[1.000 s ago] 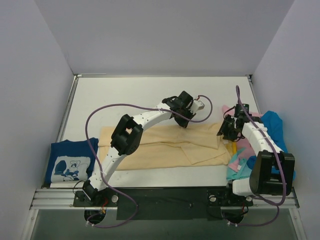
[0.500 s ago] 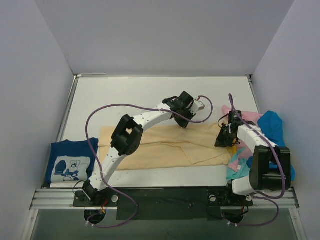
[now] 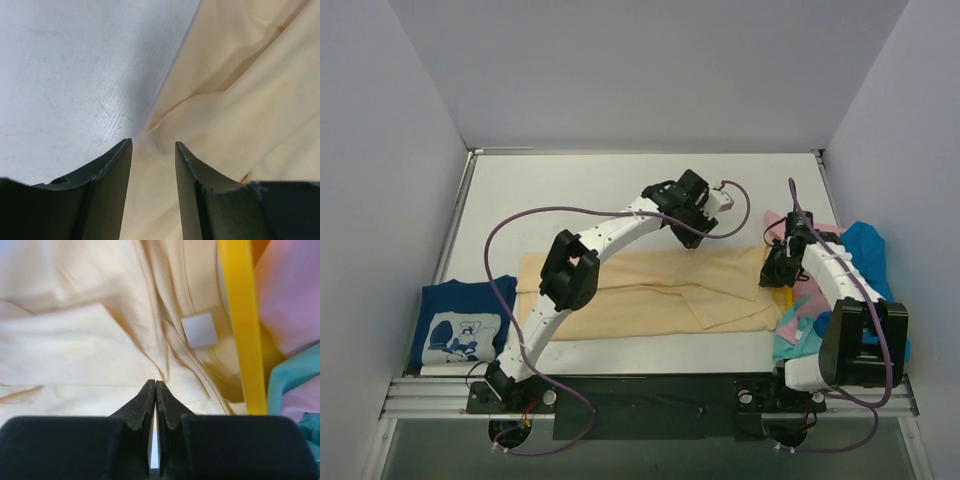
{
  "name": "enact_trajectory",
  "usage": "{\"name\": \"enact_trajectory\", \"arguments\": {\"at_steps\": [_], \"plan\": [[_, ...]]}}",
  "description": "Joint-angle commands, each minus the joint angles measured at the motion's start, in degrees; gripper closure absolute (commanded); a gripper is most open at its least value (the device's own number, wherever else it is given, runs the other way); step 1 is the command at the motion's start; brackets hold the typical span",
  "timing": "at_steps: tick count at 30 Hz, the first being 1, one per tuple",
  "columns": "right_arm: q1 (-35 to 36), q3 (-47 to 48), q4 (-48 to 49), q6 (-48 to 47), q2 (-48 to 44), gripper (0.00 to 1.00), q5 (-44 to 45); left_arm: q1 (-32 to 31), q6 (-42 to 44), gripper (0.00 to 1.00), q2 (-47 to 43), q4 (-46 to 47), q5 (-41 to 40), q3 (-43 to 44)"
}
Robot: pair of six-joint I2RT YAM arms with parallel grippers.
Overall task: Fold and stack the t-shirts
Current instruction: Fold the other side of the tshirt into a rectangle, then rotate the tshirt 90 degrees
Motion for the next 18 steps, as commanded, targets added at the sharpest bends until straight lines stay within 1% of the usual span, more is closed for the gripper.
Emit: {"name": "enact_trajectory", "arguments": {"at_steps": [1, 3, 4, 5, 6, 7, 8, 9, 10, 11, 13, 17, 18], "plan": [[0.0, 10.5, -4.4, -2.4, -1.7, 1.00, 5.1, 1.9, 3.8, 0.50, -5.8, -6.8, 2.1, 8.4], [0.0, 14.3, -4.7, -2.9, 3.0, 1.00, 6.0, 3.6, 5.0, 0.50, -7.3, -9.7, 3.8, 9.1], [0.1, 15.9, -5.2, -3.2, 4.5, 1.00, 6.4, 5.3, 5.5, 0.50, -7.9, -10.5, 4.3, 8.3], [0.0, 18.9, -5.5, -3.5, 8.1, 1.00, 6.7, 6.2, 6.6, 0.50, -9.6, -12.3, 4.8, 7.6], [0.2, 21.2, -6.4, -3.9, 9.8, 1.00, 7.5, 8.0, 7.4, 0.51, -10.5, -12.9, 4.6, 4.9], [0.3, 22.7, -6.8, -4.5, 13.2, 1.00, 8.0, 9.0, 8.7, 0.55, -12.9, -13.5, 3.7, 3.1], [0.4, 25.0, -7.7, -4.6, 15.1, 1.00, 8.5, 11.4, 9.2, 0.57, -14.4, -13.3, 2.1, -1.8], [0.5, 25.8, -7.9, -5.1, 18.1, 1.00, 8.7, 12.5, 9.9, 0.61, -17.4, -12.6, 1.6, -4.2], [0.7, 27.7, -8.7, -5.3, 19.3, 1.00, 9.2, 15.6, 10.2, 0.63, -18.8, -12.0, 1.3, -10.2], [1.2, 28.3, -9.0, -5.5, 21.6, 1.00, 9.3, 17.4, 10.3, 0.67, -21.8, -10.5, 1.2, -13.4], [2.2, 30.1, -9.9, -5.8, 24.5, 1.00, 9.7, 23.7, 10.5, 0.69, -25.8, -8.1, 0.7, -23.8], [3.5, 35.5, -13.4, -6.2, 32.0, 1.00, 10.8, 32.4, 12.2, 0.70, -31.3, -5.2, -3.3, -35.2], [3.5, 38.3, -14.3, -6.4, 33.9, 1.00, 12.3, 33.4, 12.3, 0.70, -32.0, -5.1, -3.6, -36.1]]}}
